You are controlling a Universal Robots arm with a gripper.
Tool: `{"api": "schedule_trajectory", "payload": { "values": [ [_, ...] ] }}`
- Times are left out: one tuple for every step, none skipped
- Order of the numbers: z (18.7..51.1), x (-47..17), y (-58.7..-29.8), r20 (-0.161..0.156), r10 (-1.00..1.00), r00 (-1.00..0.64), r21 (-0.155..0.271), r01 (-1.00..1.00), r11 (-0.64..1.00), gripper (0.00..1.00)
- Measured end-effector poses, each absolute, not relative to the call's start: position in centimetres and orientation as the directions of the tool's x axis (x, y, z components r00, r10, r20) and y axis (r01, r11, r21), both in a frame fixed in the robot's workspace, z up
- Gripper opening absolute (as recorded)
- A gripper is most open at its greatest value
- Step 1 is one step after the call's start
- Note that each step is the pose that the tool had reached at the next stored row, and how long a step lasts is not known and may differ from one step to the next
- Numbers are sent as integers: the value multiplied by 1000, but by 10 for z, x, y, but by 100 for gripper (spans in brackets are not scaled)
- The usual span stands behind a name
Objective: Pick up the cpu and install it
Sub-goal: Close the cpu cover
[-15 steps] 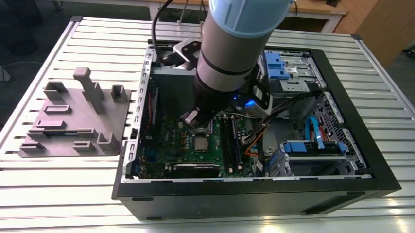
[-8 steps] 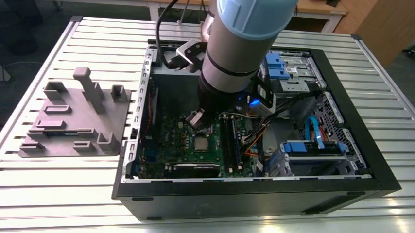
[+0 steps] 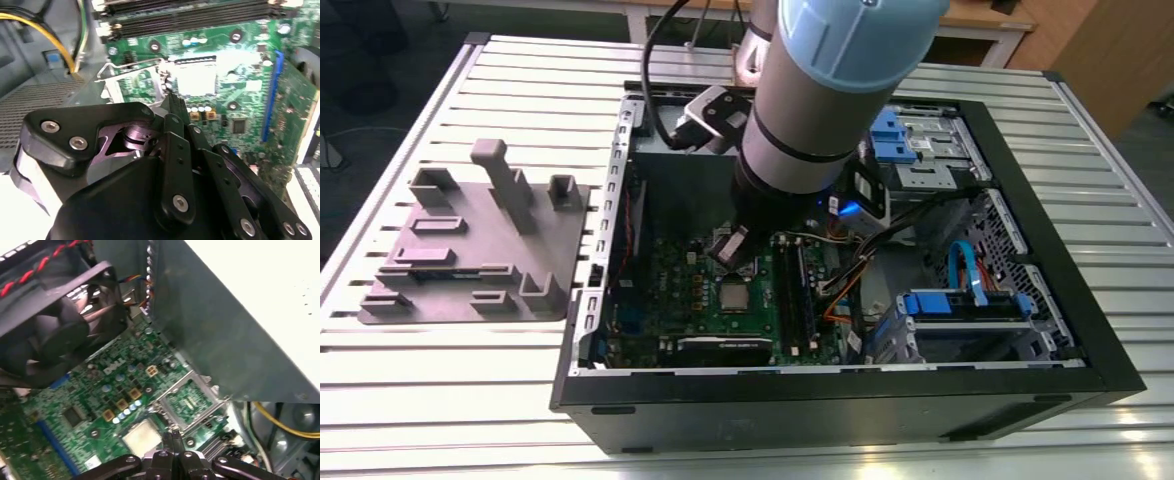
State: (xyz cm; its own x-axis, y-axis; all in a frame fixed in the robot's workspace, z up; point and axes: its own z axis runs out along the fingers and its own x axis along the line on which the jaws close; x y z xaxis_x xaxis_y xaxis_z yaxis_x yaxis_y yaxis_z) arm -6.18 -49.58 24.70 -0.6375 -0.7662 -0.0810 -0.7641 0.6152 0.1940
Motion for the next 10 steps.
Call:
{"api": "schedule_trajectory", "payload": {
  "values": [
    [247,-61,-496,-92,-766,-637,203,-765,612,10],
    [247,-59,-496,-103,-765,-636,211,-765,608,10],
    [247,-57,-496,-112,-764,-635,218,-766,605,10],
    [246,-56,-496,-119,-763,-635,224,-766,602,10],
    [246,-54,-496,-125,-763,-635,229,-766,600,10],
    [245,-52,-496,-129,-762,-634,232,-767,599,10],
    [244,-50,-495,-131,-762,-634,233,-767,598,10],
    [242,-48,-495,-131,-763,-633,234,-767,597,10],
    [240,-46,-495,-131,-763,-633,234,-768,597,10],
    [238,-45,-494,-131,-763,-633,234,-768,596,10]
  ]
}}
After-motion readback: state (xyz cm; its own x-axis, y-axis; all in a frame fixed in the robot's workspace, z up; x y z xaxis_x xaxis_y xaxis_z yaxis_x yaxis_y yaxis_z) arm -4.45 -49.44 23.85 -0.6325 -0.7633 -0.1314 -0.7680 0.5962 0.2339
